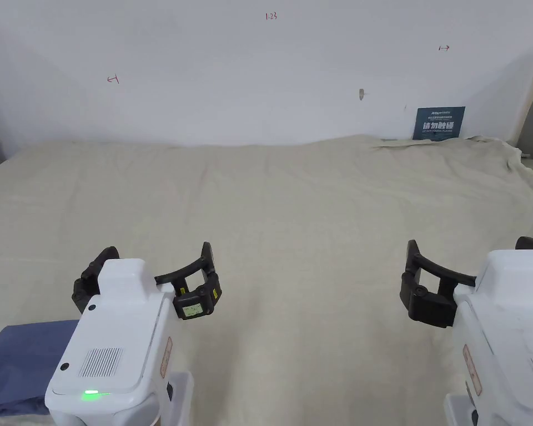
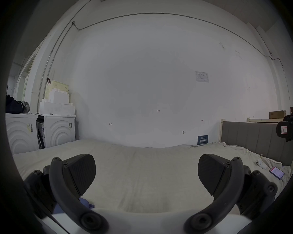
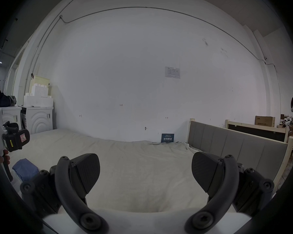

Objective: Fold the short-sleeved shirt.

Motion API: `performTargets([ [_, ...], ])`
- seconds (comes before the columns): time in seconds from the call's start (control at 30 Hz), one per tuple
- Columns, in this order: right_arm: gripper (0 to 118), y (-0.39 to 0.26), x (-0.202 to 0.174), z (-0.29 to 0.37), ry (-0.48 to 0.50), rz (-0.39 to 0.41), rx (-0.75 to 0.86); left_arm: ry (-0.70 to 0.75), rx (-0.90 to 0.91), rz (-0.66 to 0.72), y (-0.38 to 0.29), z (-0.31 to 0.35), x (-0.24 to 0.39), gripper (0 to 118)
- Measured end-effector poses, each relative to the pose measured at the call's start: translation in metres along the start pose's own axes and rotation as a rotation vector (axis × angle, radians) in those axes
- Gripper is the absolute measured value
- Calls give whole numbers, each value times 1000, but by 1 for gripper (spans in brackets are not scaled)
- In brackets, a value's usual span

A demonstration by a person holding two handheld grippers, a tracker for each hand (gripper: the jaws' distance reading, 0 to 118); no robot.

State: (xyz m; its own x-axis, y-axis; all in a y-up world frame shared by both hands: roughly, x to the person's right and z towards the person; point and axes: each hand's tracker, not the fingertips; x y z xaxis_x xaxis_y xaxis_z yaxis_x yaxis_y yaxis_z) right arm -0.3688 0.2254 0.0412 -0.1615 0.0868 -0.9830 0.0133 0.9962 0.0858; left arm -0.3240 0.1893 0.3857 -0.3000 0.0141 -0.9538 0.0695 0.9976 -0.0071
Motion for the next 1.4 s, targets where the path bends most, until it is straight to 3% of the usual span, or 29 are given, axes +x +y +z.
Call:
performTargets([
  [0.47, 109, 8, -2, 1, -12, -10, -36, -5, 3, 0, 3, 2, -2, 118],
  [0.67, 109, 23, -1, -5, -48, -130, -263, -12, 5, 2, 6, 2, -3, 118],
  [0.8, 109, 31, -3, -15, -135, -164, -451, -15, 8, 10, 7, 1, -3, 118],
  [0.87, 109, 32, -2, -19, -125, -175, -501, -19, 10, 11, 8, 1, -3, 118],
  [1.07, 109, 30, -6, -17, -163, -200, -490, -21, 15, 10, 9, 0, -2, 118],
  [1.4, 109, 33, -14, -16, -146, -139, -452, -30, 19, 5, 10, 1, -2, 118],
])
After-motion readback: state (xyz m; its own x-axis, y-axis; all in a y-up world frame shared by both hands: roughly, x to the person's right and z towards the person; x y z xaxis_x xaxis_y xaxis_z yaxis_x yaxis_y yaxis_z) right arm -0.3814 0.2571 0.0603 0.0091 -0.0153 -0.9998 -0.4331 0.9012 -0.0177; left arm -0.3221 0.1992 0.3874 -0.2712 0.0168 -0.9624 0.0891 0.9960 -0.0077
